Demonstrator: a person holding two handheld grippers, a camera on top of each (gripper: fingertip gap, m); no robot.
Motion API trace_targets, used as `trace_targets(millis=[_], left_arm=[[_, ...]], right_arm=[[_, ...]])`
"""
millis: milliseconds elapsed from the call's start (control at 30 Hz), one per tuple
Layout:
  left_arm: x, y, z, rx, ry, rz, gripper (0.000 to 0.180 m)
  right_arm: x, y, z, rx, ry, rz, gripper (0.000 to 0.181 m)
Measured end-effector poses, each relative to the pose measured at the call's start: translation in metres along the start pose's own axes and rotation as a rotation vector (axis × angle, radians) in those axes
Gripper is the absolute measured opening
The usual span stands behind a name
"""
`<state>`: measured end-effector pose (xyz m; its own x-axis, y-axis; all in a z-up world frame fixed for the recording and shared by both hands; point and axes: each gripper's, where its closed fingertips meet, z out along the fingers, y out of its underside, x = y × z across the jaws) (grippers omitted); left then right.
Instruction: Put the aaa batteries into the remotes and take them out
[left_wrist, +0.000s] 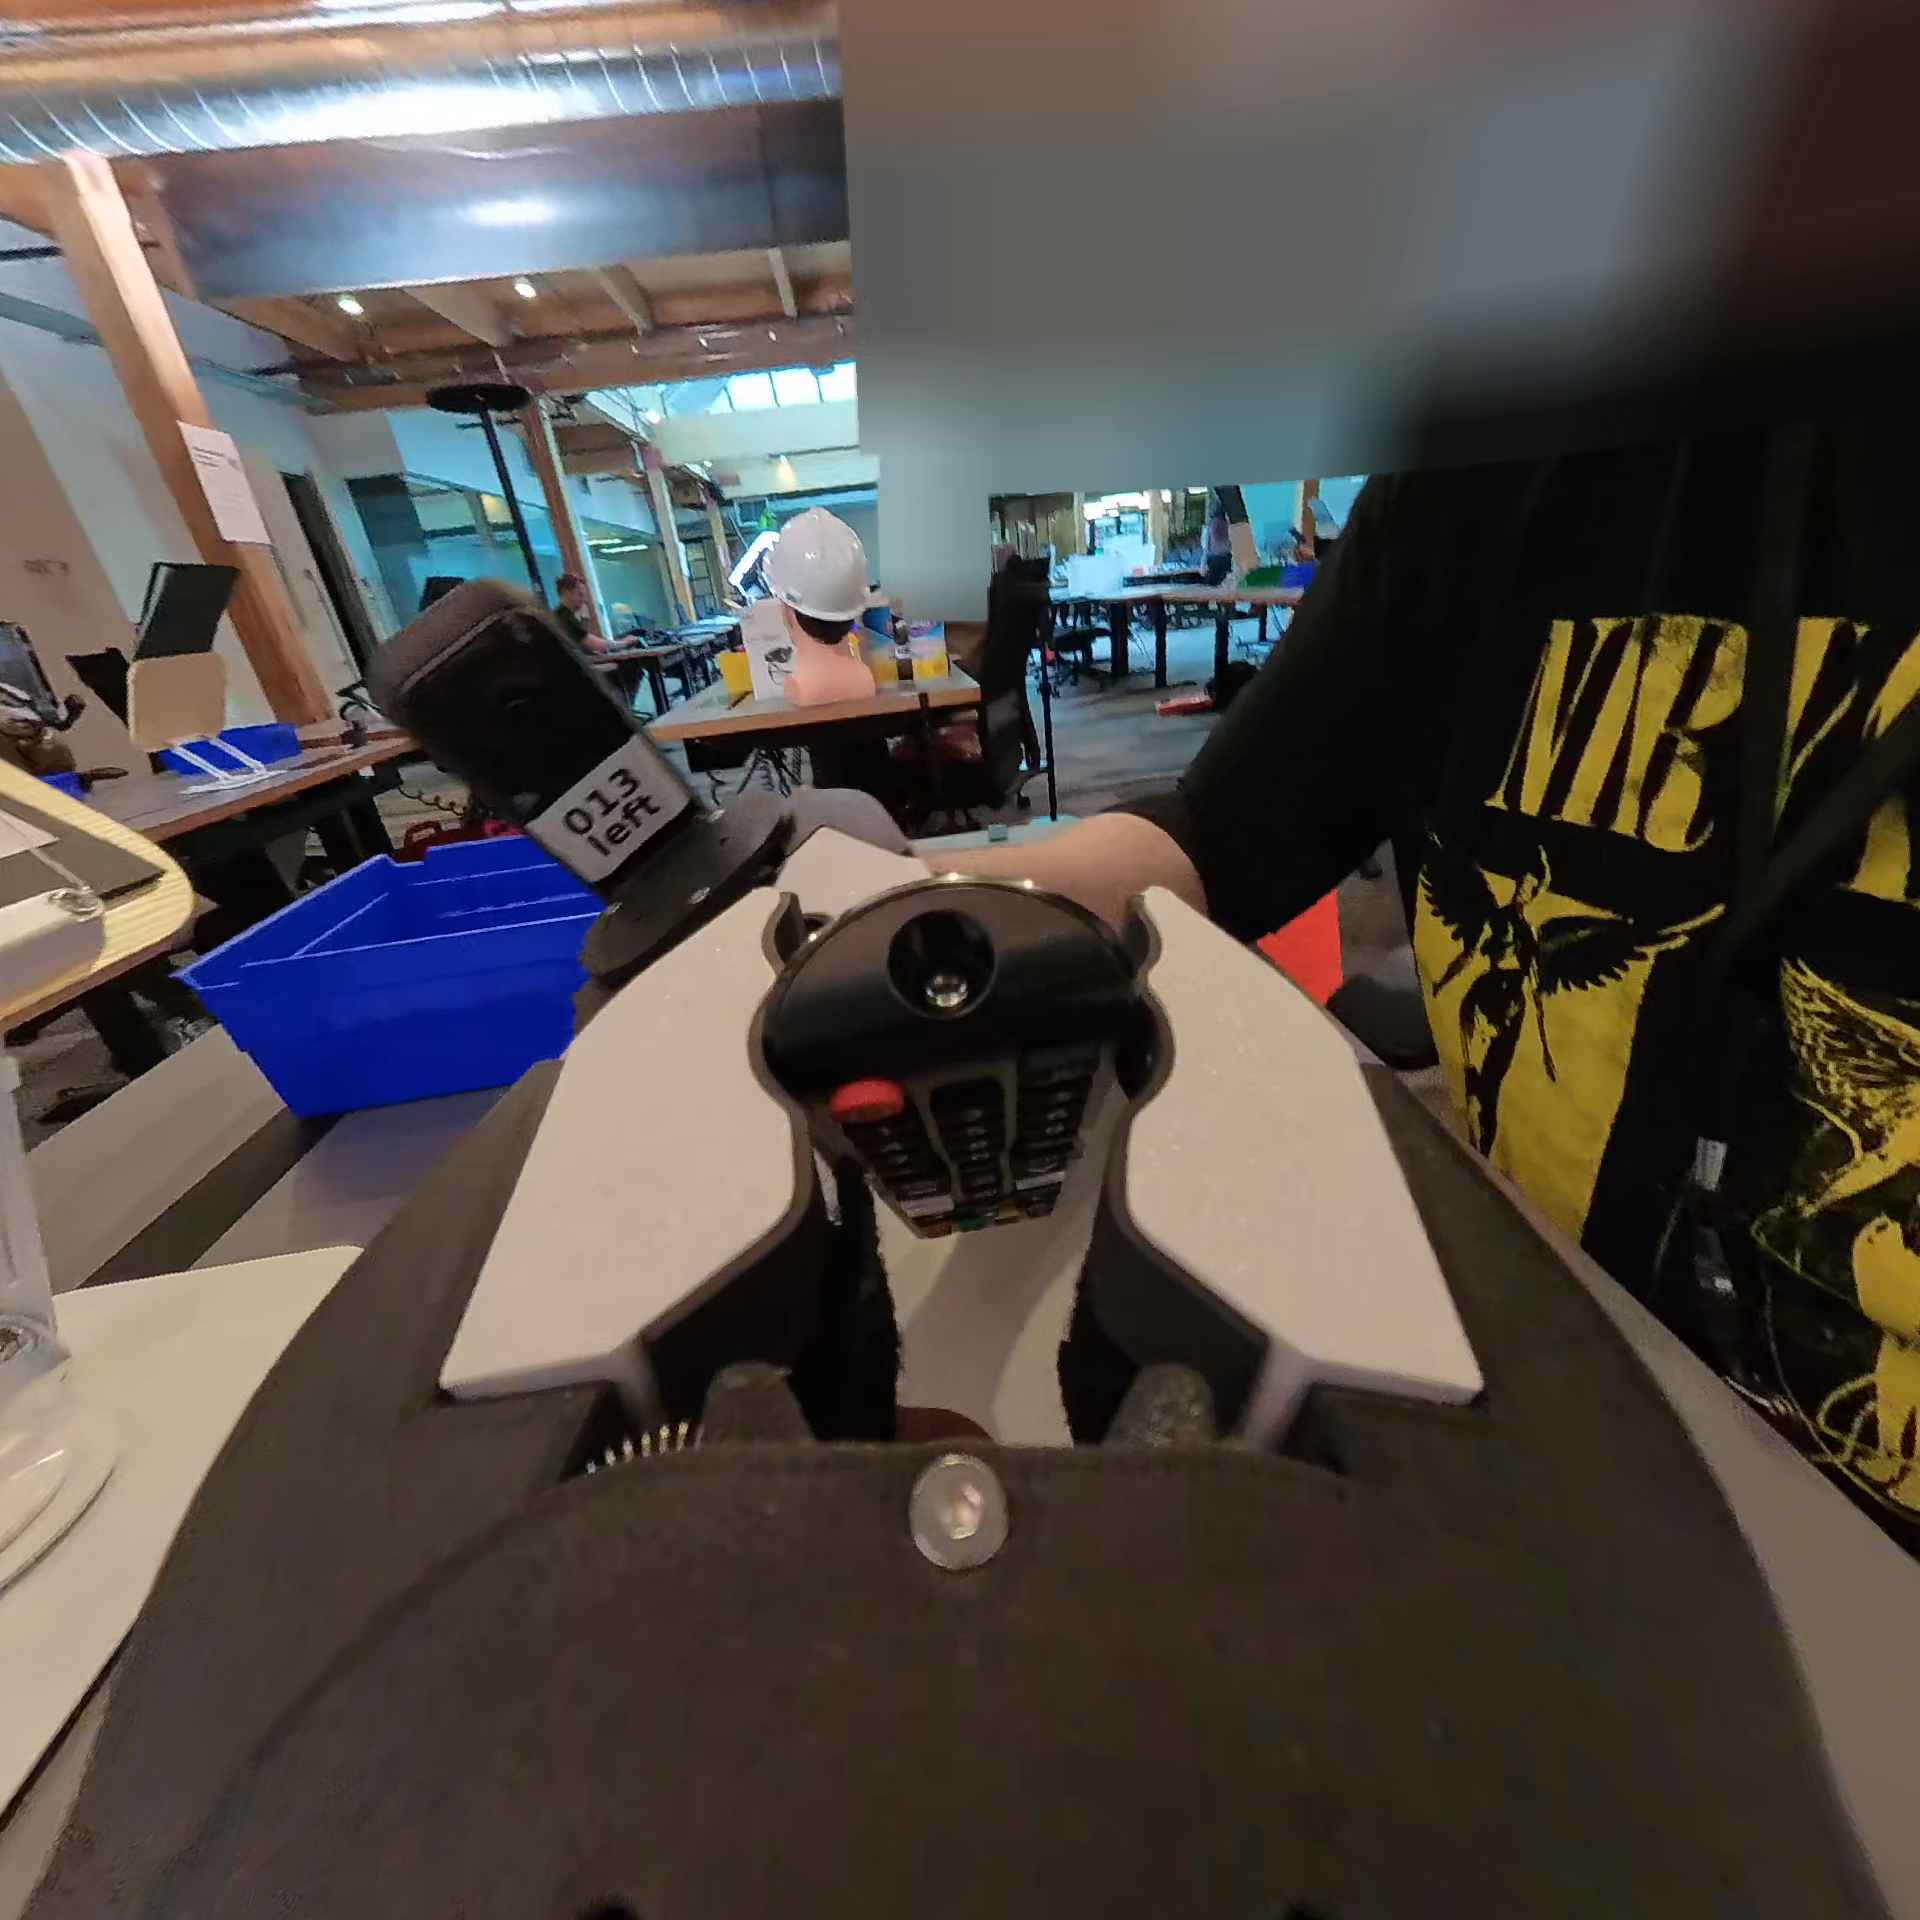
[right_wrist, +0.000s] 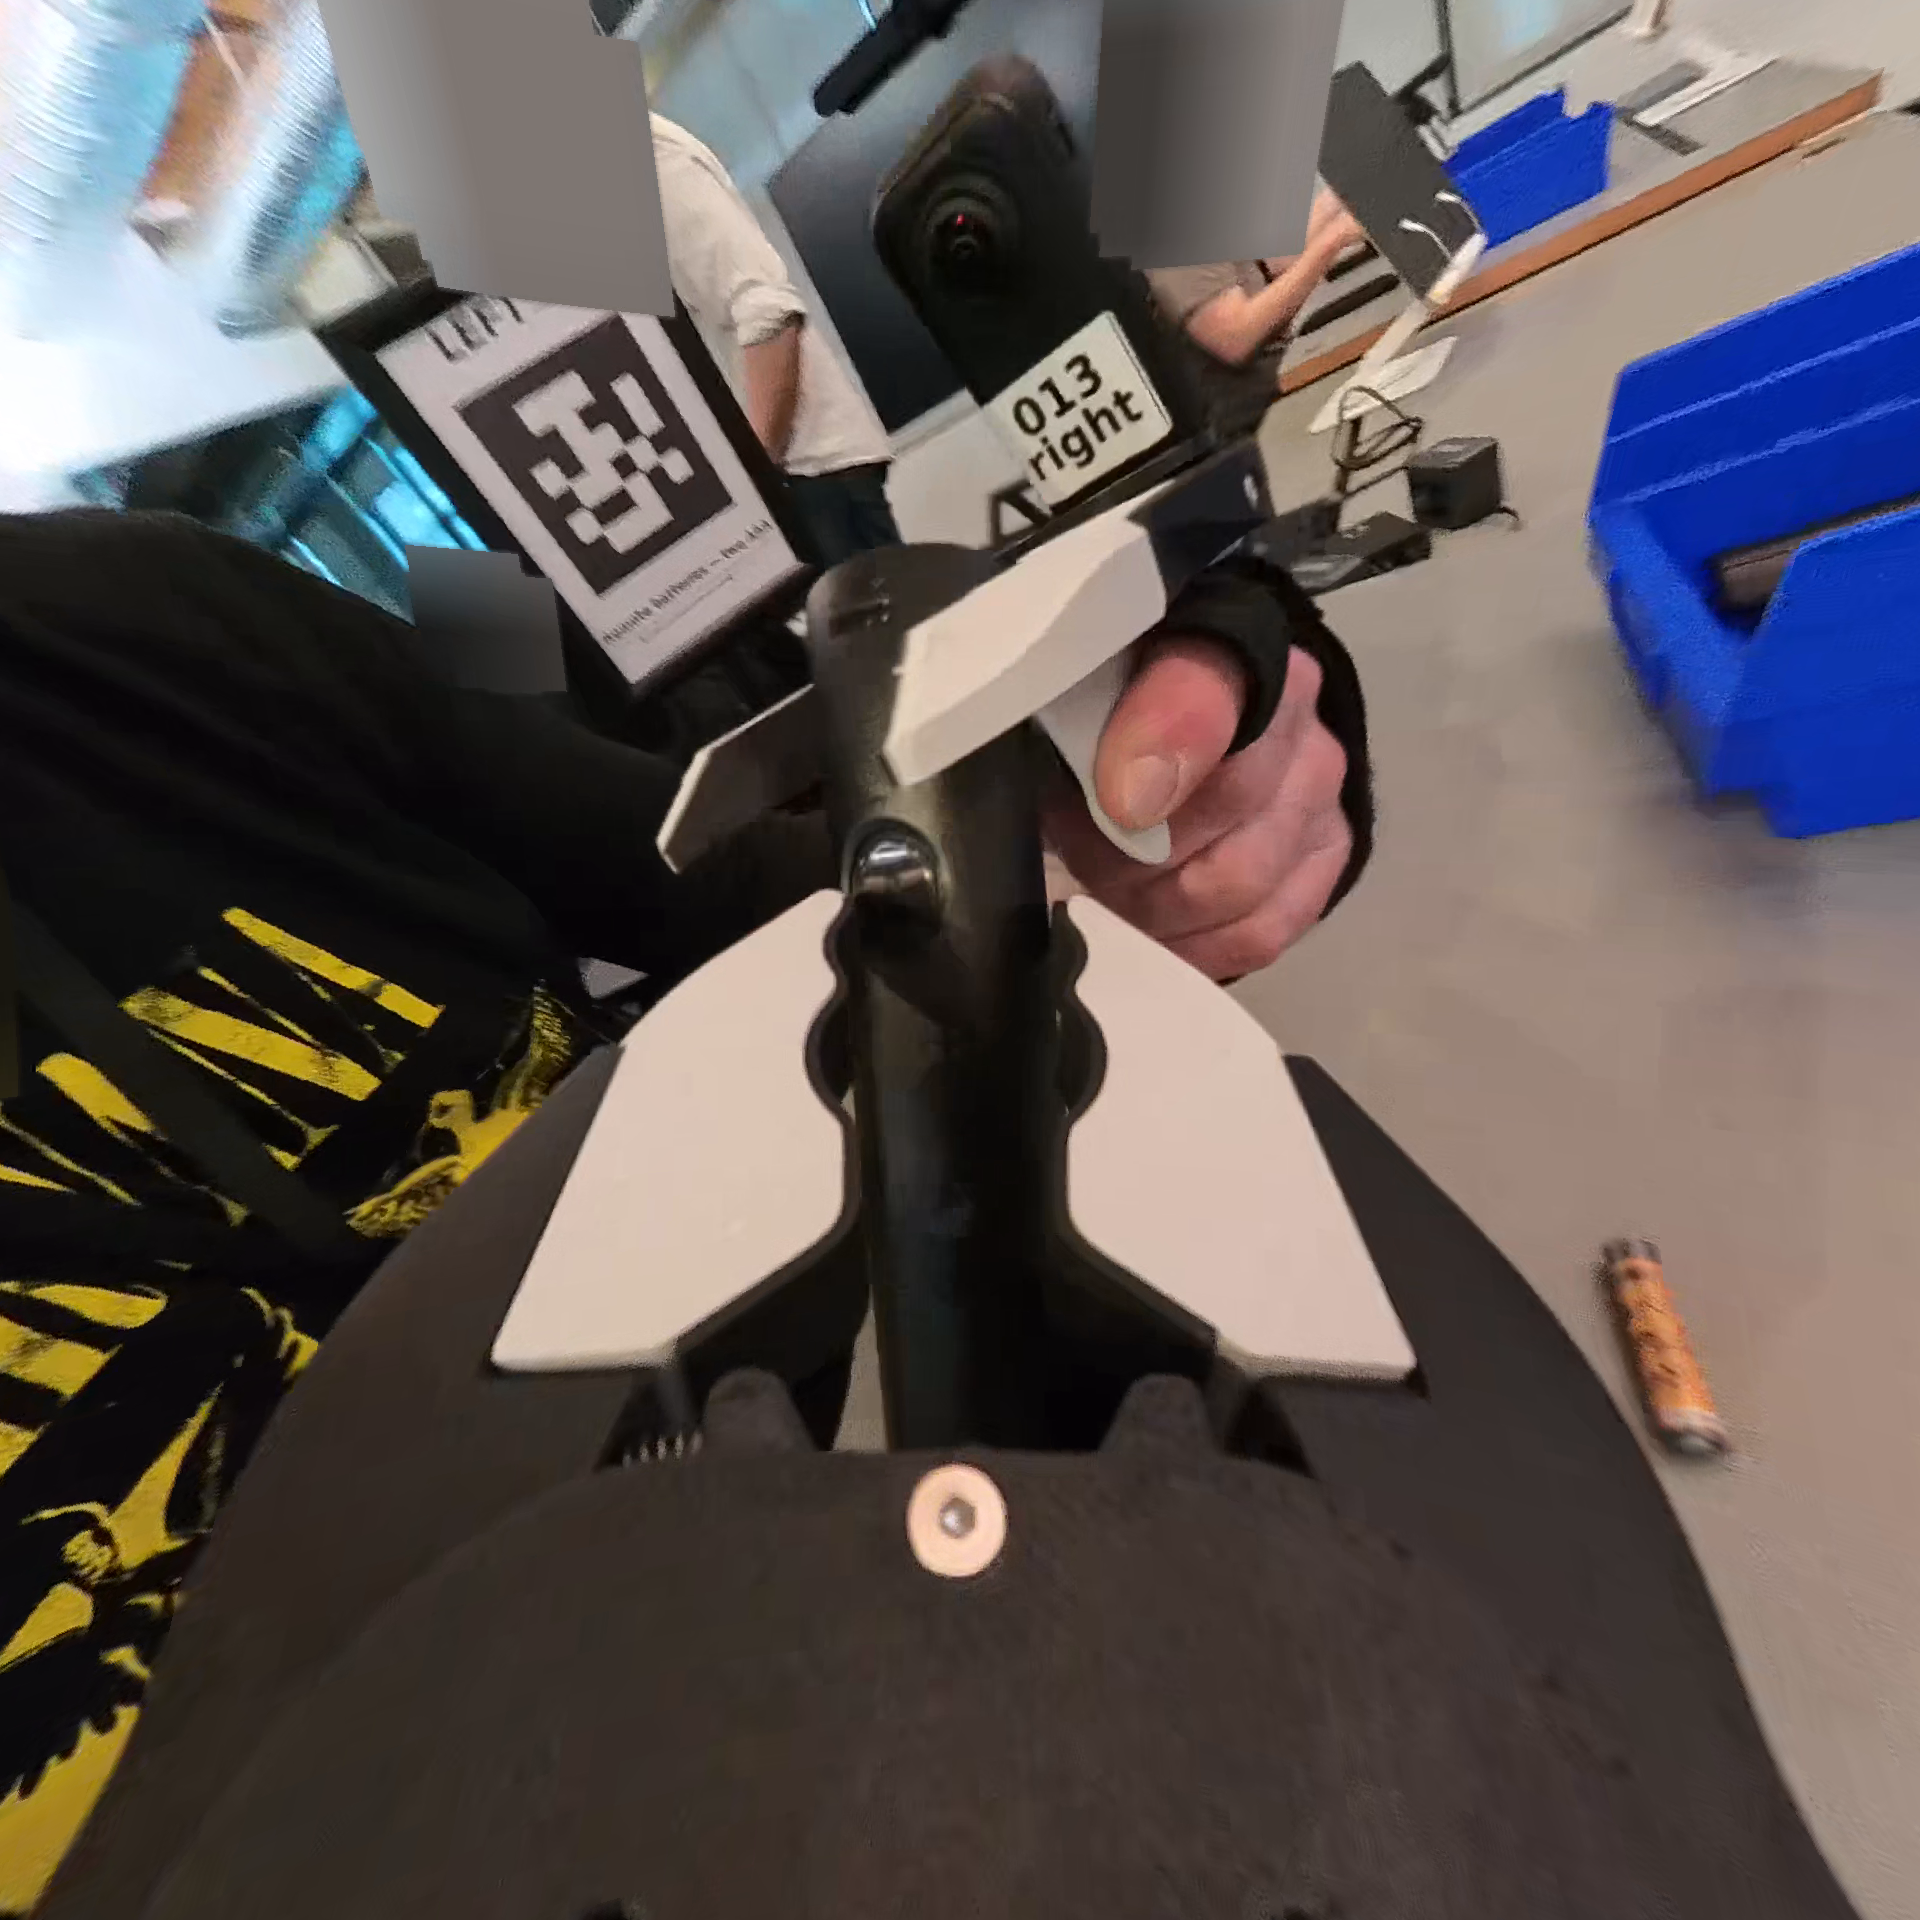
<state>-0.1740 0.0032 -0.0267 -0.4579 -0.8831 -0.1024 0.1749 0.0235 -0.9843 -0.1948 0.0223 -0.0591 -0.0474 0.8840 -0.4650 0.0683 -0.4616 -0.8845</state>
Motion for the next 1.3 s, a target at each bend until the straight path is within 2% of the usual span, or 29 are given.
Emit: trace_targets(millis=[167, 433, 567, 1300], left_arm=[[0.013, 0.011, 0.006, -0.088, 0.058, 0.032, 0.059], [0.033, 0.05, 0.015, -0.232, 0.136, 0.033, 0.059], [0.036, 0.053, 0.01, -0.243, 0.141, 0.032, 0.059], [0.042, 0.061, 0.004, -0.292, 0.151, 0.06, 0.059]], right_arm=[[-0.003, 0.011, 0.0, 0.029, -0.105, 0.089, 0.027], [0.002, 0.053, 0.008, -0.072, -0.118, 0.137, 0.035], [0.002, 0.057, 0.012, -0.072, -0.105, 0.085, 0.033], [-0.001, 0.071, 0.014, -0.213, -0.124, 0.109, 0.029]])
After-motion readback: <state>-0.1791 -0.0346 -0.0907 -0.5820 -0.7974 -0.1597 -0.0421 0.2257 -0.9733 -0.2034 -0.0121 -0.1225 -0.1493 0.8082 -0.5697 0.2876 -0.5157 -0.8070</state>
